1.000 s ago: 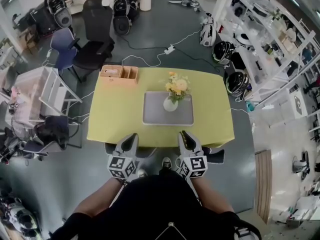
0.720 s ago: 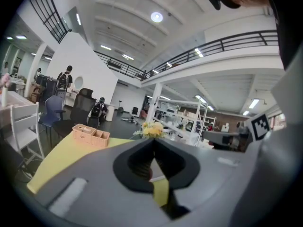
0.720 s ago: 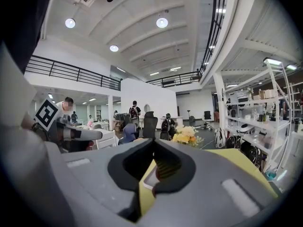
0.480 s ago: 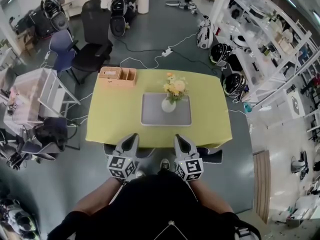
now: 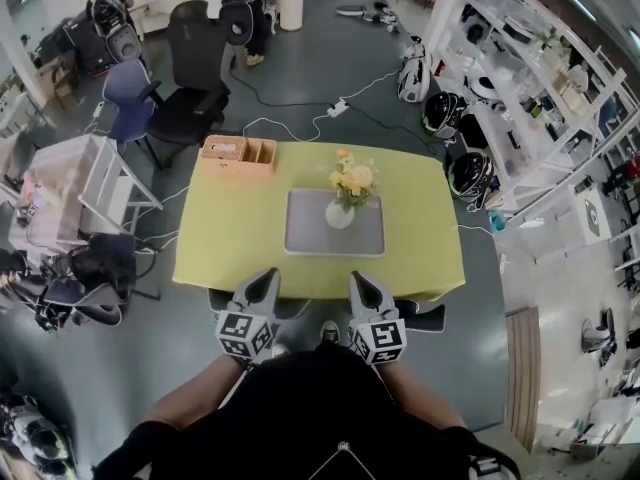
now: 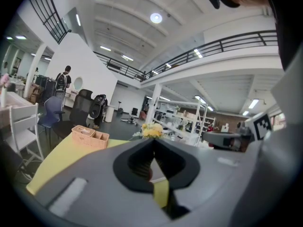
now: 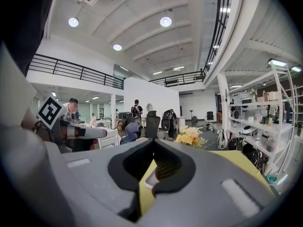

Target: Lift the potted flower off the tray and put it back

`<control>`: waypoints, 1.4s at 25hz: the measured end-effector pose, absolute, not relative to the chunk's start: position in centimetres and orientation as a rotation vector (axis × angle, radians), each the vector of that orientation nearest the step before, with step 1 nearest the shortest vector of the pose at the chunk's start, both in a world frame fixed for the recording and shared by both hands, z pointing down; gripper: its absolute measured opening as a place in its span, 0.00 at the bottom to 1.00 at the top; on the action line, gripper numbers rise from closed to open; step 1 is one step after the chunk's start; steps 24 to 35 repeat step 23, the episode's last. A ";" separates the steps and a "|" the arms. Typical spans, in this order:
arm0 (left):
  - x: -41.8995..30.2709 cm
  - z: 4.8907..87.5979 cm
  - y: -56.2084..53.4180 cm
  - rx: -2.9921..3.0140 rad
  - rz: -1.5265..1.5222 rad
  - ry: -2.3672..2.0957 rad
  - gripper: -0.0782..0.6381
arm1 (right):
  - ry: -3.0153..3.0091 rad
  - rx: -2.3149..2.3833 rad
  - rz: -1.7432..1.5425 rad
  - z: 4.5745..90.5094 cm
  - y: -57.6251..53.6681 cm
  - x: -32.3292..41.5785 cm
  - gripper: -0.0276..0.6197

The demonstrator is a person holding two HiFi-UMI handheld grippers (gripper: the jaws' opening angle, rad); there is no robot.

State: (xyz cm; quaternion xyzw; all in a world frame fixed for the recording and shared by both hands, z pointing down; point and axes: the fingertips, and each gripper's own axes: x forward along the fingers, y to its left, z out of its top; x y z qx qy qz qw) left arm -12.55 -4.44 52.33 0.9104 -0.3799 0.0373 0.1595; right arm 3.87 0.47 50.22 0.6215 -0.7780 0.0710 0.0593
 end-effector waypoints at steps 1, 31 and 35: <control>-12.6 52.4 -4.5 2.601 0.106 -1.087 0.12 | -2.354 1.883 0.215 50.3 0.4 3.9 0.05; -12.7 53.0 -4.9 2.582 0.112 -1.096 0.12 | -2.332 1.878 0.230 50.9 -0.1 4.2 0.05; -12.7 53.0 -4.9 2.582 0.112 -1.096 0.12 | -2.332 1.878 0.230 50.9 -0.1 4.2 0.05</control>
